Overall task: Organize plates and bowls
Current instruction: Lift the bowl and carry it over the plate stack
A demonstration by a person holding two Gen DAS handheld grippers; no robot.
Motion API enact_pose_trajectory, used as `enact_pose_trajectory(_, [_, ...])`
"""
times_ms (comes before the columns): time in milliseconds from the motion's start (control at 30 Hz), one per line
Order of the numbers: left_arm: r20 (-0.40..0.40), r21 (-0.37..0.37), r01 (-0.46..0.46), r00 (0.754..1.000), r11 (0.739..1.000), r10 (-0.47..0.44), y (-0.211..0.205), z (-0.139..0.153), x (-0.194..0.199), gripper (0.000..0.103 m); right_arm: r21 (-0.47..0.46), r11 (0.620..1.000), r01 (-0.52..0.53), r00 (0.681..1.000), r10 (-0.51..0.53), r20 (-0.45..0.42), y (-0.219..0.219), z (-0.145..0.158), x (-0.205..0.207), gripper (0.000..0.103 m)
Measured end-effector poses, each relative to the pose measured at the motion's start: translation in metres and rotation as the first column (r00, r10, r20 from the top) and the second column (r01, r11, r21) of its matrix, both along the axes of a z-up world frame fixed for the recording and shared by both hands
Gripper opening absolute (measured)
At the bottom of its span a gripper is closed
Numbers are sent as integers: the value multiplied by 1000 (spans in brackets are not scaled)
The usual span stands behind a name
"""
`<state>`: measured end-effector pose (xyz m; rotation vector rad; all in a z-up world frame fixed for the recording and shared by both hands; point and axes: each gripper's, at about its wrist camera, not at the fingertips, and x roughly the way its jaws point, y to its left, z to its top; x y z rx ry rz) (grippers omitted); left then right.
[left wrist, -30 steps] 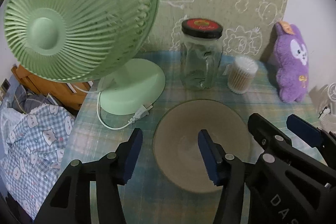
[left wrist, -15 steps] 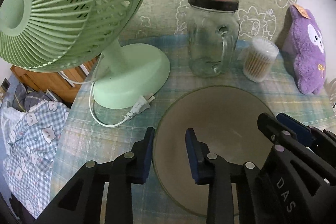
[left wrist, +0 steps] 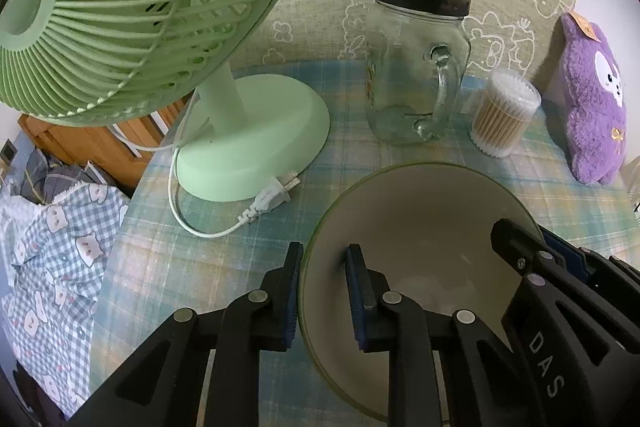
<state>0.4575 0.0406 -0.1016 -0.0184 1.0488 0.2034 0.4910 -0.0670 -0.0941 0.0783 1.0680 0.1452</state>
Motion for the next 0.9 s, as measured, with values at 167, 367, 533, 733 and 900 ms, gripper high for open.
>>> enact_pose_trajectory(167, [5, -3, -3, 1000, 1000, 3, -3, 7, -7, 19, 4, 1000, 4, 1000, -4, -1, -2, 7, -8, 20])
enact_pose_trajectory(367, [22, -4, 8, 1000, 1000, -8, -7, 26, -24, 19, 8, 1000, 20, 1000, -20, 14, -7, 27, -28, 20])
enact_pose_trajectory(533, [44, -14, 19, 999, 1000, -19, -10, 47, -45, 19, 7, 999, 40, 999, -40, 34, -9, 50, -52, 20])
enact_pose_trajectory(733, [64, -25, 44, 997, 999, -42, -11, 73, -77, 19, -5, 998, 61, 996, -61, 58, -10, 78, -91, 20])
enact_pose_trajectory(900, [81, -28, 59, 995, 998, -57, -9, 92, -106, 19, -6, 997, 79, 994, -78, 78, -10, 100, -127, 20])
